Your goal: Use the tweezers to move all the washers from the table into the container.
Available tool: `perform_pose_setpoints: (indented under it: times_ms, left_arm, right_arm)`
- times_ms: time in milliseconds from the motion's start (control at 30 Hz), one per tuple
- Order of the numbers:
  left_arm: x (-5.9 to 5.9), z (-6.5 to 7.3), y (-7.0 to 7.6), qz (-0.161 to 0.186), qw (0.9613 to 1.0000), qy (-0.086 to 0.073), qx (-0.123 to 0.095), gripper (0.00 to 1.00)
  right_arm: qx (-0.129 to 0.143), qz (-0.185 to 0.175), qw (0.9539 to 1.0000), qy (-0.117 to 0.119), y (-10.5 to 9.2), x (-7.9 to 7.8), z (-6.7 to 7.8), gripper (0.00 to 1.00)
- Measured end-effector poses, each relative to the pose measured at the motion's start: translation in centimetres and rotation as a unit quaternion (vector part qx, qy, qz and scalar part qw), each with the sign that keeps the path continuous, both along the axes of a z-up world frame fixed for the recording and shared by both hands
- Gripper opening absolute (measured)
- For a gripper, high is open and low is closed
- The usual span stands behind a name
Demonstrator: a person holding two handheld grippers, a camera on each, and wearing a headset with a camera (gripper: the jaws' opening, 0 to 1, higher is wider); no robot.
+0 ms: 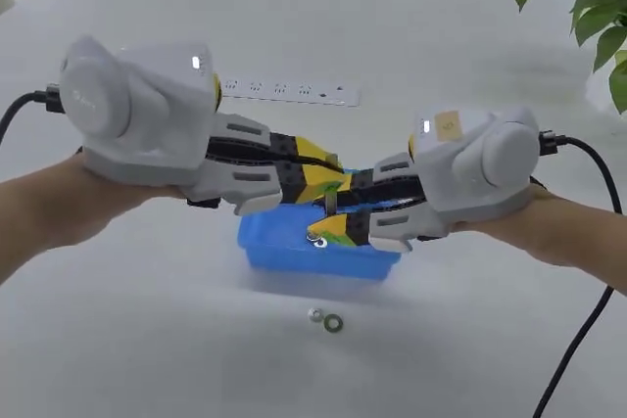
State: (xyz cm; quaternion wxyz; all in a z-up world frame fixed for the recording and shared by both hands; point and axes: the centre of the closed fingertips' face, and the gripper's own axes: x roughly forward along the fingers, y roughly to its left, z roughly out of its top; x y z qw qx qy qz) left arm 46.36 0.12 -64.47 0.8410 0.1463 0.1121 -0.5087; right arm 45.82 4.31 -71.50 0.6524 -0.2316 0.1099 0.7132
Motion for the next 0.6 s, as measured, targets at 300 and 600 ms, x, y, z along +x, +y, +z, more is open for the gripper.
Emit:
perform_pose_setpoints:
  times_ms: [300, 600]
  left_arm:
    - [-0.4, 1.3, -0.4, -0.005, 0.9997, -0.021, 0.007, 0.05]
    - [-2.2, 1.8, 0.1, -0.007, 0.9991, -0.036, 0.021, 0.05]
  right_arm:
    - [-0.010, -0.027, 0.9996, -0.006, -1.6, 0.1, 0.2, 0.27]
    - [0.012, -0.061, 0.9979, 0.018, -3.8, -1.2, 1.7, 0.34]
